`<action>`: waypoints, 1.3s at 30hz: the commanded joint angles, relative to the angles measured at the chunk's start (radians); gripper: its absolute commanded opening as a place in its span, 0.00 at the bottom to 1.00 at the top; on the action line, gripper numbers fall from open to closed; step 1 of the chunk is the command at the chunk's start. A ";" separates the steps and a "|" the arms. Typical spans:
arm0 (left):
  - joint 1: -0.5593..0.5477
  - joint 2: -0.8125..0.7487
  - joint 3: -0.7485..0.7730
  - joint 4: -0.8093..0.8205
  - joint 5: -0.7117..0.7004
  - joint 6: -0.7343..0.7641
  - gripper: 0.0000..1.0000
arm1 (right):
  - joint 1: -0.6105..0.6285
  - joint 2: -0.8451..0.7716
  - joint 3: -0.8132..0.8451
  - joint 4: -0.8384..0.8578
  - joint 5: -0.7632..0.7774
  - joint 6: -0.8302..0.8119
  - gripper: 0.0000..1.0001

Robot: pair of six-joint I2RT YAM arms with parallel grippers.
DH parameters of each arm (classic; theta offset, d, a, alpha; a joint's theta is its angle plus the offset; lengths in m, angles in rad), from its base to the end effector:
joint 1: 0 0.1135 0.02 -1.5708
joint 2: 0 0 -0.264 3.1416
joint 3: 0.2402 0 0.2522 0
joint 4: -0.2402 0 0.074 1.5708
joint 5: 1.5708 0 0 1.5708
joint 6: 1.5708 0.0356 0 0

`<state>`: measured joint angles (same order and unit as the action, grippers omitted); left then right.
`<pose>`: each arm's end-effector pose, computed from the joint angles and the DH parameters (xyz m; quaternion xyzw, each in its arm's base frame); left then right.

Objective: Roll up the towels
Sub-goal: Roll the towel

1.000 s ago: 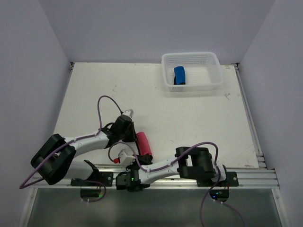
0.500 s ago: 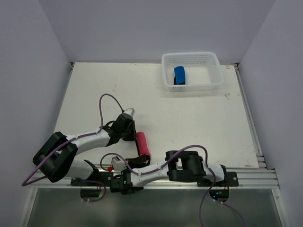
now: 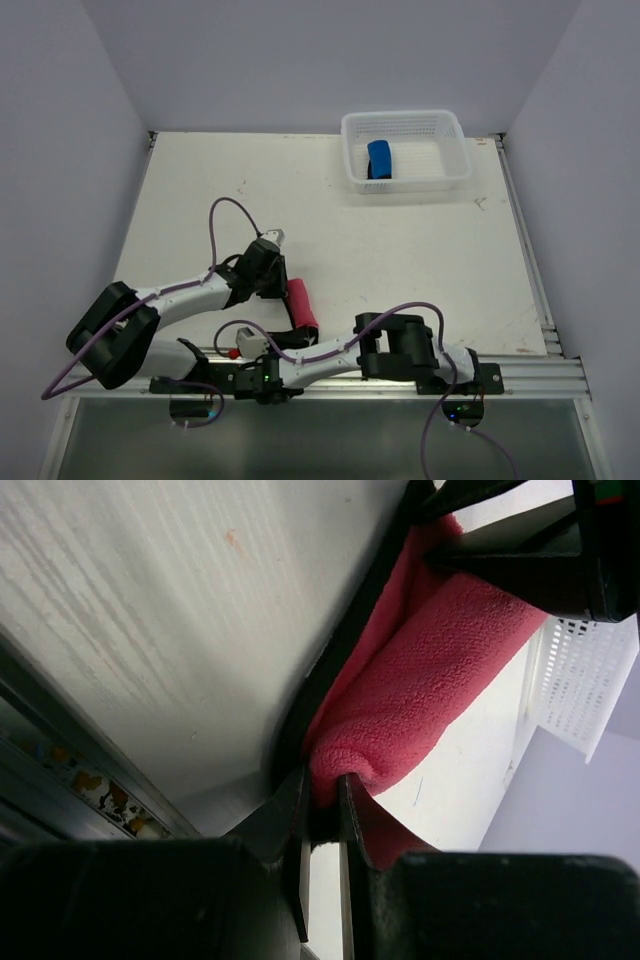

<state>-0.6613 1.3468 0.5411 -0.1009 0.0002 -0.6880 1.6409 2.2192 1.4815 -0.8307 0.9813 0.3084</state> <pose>0.1909 -0.1485 0.1495 -0.0126 0.9453 -0.2037 0.2545 0.0014 0.4024 0.1098 -0.5447 0.6938 -0.2637 0.3905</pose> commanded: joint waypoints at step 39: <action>0.015 -0.342 -0.010 0.034 0.147 0.039 0.26 | -0.079 0.073 -0.010 0.110 -0.348 0.023 0.00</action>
<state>-0.6498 0.9848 0.5777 -0.2153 0.0296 -0.6827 1.5894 2.1998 1.4895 -0.8246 0.8913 0.2676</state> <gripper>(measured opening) 0.265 0.128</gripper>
